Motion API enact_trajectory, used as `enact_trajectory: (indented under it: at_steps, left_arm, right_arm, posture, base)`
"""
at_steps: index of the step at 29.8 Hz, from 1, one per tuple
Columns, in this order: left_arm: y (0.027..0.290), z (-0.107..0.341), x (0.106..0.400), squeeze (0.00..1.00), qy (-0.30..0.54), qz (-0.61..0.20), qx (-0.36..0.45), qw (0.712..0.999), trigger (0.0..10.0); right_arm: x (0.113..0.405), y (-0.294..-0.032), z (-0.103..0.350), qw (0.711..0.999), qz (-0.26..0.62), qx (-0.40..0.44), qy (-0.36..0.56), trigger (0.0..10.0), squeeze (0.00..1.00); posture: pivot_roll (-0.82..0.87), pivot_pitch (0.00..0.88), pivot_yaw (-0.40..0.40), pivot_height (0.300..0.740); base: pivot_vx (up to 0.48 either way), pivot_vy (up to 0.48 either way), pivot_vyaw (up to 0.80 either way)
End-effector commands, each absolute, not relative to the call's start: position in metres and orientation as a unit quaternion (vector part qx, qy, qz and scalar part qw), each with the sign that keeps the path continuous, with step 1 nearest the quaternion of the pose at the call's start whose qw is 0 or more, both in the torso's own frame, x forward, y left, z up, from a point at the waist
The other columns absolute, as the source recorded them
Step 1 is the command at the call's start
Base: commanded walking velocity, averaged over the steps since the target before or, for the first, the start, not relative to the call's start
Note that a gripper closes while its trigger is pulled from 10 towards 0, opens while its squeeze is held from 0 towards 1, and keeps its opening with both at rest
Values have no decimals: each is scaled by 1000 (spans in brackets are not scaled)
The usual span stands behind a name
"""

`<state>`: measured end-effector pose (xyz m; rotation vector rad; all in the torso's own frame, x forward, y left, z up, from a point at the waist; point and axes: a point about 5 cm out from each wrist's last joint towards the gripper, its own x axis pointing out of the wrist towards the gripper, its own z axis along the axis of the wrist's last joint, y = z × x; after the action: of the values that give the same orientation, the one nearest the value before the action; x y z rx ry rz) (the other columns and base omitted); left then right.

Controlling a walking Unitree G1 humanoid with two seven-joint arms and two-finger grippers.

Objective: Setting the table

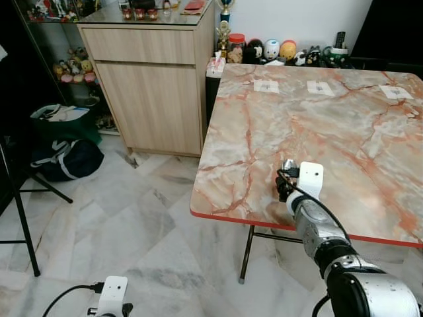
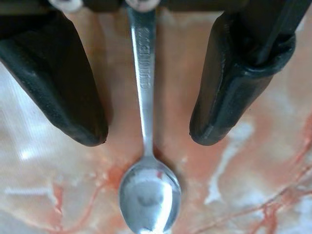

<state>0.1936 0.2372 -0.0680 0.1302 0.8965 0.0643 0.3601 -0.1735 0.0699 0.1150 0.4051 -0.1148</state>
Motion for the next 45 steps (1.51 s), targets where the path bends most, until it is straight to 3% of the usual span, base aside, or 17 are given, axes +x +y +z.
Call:
enact_trajectory:
  at_steps: [1, 19, 20, 33, 45]
  left_arm:
    - [236, -69, 192, 0, 441, 31, 62, 895, 10000]
    - [237, -69, 192, 0, 442, 29, 61, 894, 10000]
    - [237, -69, 192, 0, 442, 30, 61, 894, 10000]
    - [237, -70, 191, 0, 444, 30, 61, 894, 10000]
    - [238, -70, 190, 0, 446, 31, 65, 892, 10000]
  right_arm:
    - [362, -174, 73, 975, -60, 55, 205, 10000, 0]
    - [353, -173, 57, 966, -51, 48, 250, 10000, 0]
    - [353, -172, 57, 966, -50, 49, 248, 0, 0]
    - [352, -165, 55, 965, -36, 82, 246, 0, 0]
    - [350, -160, 52, 967, -22, 51, 249, 0, 0]
  posture:
    - [106, 0, -18, 740]
    - [119, 7, -19, 740]
    - [119, 7, -19, 740]
    - [117, 0, -17, 740]
    - [114, 0, -15, 740]
  base:
    - [0, 0, 0]
    - [0, 0, 0]
    - [0, 0, 0]
    - [0, 0, 0]
    - [0, 0, 0]
